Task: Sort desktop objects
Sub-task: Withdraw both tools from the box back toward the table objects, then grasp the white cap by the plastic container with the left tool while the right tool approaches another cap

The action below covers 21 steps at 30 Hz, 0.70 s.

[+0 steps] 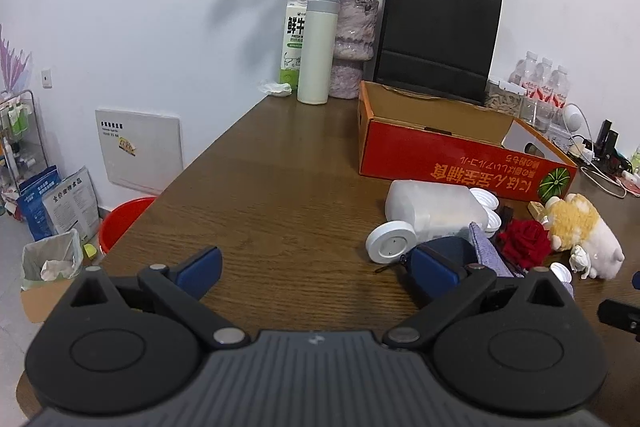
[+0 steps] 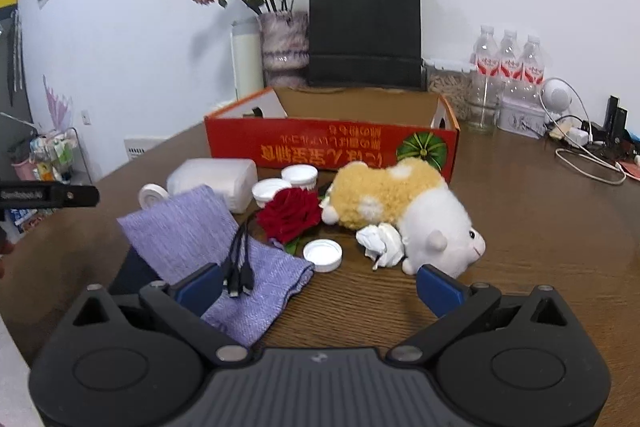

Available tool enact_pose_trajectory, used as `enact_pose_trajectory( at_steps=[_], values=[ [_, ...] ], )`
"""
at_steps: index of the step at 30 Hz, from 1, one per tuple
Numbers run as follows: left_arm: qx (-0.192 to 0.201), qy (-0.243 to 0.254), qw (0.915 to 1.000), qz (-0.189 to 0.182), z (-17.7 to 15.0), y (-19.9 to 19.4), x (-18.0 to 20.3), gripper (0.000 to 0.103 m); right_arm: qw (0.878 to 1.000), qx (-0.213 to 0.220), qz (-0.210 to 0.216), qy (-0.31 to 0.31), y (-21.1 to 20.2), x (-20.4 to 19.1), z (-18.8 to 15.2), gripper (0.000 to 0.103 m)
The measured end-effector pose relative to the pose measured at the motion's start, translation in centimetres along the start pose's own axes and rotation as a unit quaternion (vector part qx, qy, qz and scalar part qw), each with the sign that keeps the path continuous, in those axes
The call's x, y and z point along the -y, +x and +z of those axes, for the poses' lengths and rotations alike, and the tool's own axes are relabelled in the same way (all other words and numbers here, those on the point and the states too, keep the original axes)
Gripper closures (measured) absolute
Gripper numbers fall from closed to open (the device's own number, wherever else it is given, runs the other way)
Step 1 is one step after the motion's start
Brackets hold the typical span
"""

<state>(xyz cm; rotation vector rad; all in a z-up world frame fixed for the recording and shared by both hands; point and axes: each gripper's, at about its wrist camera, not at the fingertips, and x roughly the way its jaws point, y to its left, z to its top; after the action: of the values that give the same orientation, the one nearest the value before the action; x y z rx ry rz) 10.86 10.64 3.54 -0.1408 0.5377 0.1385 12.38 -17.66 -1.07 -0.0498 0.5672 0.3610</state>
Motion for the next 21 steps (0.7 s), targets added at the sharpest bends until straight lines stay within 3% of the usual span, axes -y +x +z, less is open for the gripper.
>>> enact_pose_trajectory(
  at_steps=[8, 12, 21],
  values=[
    [0.002, 0.027, 0.9994, -0.023, 0.9, 2.4, 2.0, 0.000, 1.000, -0.005, -0.003, 0.000, 1.6, 0.0, 0.5, 0.002],
    [-0.007, 0.036, 0.9990, -0.027, 1.1, 4.3, 2.9, 0.002, 1.000, -0.014, -0.001, -0.002, 2.6, -0.1, 0.8, 0.010],
    [-0.031, 0.026, 0.9983, -0.041, 1.2, 7.0, 3.8, 0.026, 1.000, -0.023, 0.006, -0.008, 4.4, -0.5, 1.4, 0.020]
  ],
)
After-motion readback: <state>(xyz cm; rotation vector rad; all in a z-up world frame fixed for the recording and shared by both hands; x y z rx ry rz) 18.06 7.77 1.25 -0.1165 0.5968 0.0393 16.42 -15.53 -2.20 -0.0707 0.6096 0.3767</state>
